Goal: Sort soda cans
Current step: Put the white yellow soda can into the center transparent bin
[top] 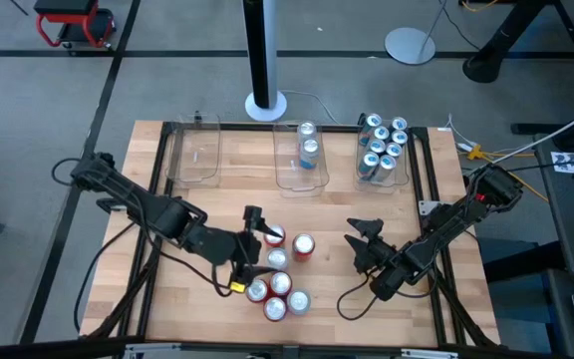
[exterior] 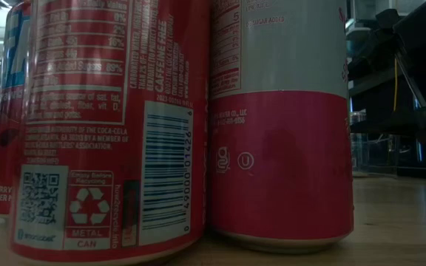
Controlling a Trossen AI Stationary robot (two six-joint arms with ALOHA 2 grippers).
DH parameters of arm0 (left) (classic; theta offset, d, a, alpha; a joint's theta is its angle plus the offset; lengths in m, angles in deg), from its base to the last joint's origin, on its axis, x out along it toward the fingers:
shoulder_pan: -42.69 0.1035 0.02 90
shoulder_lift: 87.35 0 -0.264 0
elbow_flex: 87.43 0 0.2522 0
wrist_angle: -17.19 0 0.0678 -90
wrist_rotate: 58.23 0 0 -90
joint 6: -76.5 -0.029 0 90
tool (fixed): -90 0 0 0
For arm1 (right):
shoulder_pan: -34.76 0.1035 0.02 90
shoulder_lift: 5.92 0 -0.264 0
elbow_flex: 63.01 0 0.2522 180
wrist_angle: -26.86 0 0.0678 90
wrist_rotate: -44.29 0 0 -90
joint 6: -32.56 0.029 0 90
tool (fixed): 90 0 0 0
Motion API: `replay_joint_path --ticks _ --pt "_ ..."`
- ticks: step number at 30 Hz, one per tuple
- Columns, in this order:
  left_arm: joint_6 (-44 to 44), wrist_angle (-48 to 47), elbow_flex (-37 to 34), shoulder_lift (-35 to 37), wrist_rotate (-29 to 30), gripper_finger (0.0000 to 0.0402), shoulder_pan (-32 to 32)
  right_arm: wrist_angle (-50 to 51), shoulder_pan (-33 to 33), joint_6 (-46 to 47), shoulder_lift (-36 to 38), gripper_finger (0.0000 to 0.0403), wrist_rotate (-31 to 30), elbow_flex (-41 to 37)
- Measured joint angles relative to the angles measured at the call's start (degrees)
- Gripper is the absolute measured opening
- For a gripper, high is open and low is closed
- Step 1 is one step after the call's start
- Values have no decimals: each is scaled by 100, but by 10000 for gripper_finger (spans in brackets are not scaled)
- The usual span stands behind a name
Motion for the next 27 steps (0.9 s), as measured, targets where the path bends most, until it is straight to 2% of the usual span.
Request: replay_joint_path --ticks 4,7,9,13,17,23,27 --pt "-345 -16 0 -204 -362 377 -4 -1 0 0 0 374 0 0" --pt "-486 -40 -2 -340 -413 396 -3 0 0 0 0 374 0 0" --pt "-445 -164 -2 -395 -408 397 7 -3 0 0 0 374 3 0" --pt "214 -288 -4 -445 -379 393 -77 -6 0 0 0 374 9 0" --pt "213 -301 -4 -641 -412 395 -127 -17 -2 0 0 374 1 0" --pt "222 -842 -6 -957 -408 389 242 -46 -2 0 0 374 -2 0" --pt "236 -1129 -7 -1082 -882 382 609 -43 -2 0 0 374 -2 0"
